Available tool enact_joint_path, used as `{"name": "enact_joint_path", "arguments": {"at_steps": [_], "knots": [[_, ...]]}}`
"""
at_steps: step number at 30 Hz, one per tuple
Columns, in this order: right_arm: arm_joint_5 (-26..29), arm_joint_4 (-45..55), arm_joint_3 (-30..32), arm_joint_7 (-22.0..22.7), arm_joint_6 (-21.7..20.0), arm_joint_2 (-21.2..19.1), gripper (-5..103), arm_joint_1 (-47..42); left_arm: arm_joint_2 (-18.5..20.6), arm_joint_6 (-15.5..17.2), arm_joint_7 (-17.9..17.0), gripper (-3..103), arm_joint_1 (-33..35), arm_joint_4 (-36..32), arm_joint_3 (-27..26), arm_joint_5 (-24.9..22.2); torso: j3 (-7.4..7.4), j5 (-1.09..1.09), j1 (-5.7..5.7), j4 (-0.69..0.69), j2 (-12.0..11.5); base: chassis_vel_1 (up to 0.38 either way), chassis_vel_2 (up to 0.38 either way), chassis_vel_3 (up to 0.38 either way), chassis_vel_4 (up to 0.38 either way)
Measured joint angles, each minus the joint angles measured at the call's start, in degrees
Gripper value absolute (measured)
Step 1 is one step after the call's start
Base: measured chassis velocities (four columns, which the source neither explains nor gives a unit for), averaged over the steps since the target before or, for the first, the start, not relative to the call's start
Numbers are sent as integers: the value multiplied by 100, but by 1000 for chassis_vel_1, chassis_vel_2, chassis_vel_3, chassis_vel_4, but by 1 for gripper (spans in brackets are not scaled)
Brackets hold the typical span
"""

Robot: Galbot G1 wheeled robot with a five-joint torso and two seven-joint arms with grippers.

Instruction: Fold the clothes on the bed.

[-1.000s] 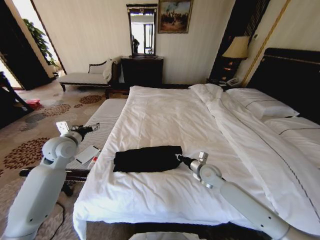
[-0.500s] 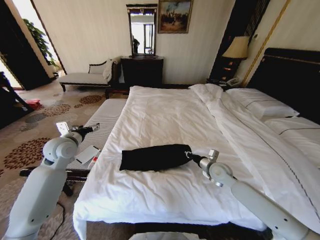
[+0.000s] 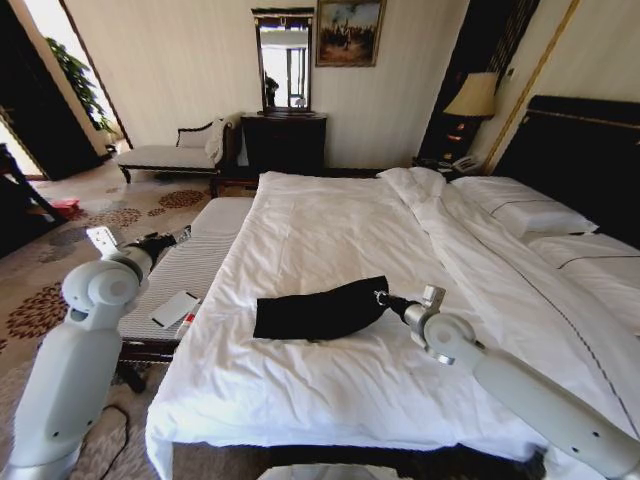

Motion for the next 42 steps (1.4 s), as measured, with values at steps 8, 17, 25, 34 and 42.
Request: {"name": "enact_joint_path", "arguments": {"at_steps": [8, 17, 25, 34, 42], "knots": [[-374, -91, -1175, -45, -69, 530, 5, 1049, 4, 0, -12, 100, 96, -212, -150, -17, 1, -2, 0, 1, 0, 0, 0, 0, 0], [-670, -38, -2007, -165, -248, 1129, 5, 1556, 146, 0, -13, 100, 175, -203, -258, -6, 0, 0, 0, 0, 0, 0, 0, 0, 0], [-835, -654, -2595, -298, -198, 1730, 5, 1987, 324, 0, -12, 100, 286, -186, -451, -59, 0, -1, 0, 1, 0, 0, 0, 0, 0], [-1014, -999, -2914, -294, -192, 2209, 5, 2098, 408, 0, -12, 100, 324, -166, -523, -82, 1, -1, 0, 1, 0, 0, 0, 0, 0], [-1201, -1409, -2966, -431, -87, 2507, 5, 2084, 386, 0, -13, 100, 294, -156, -427, -67, 1, -1, 0, 0, 0, 0, 0, 0, 0]]}}
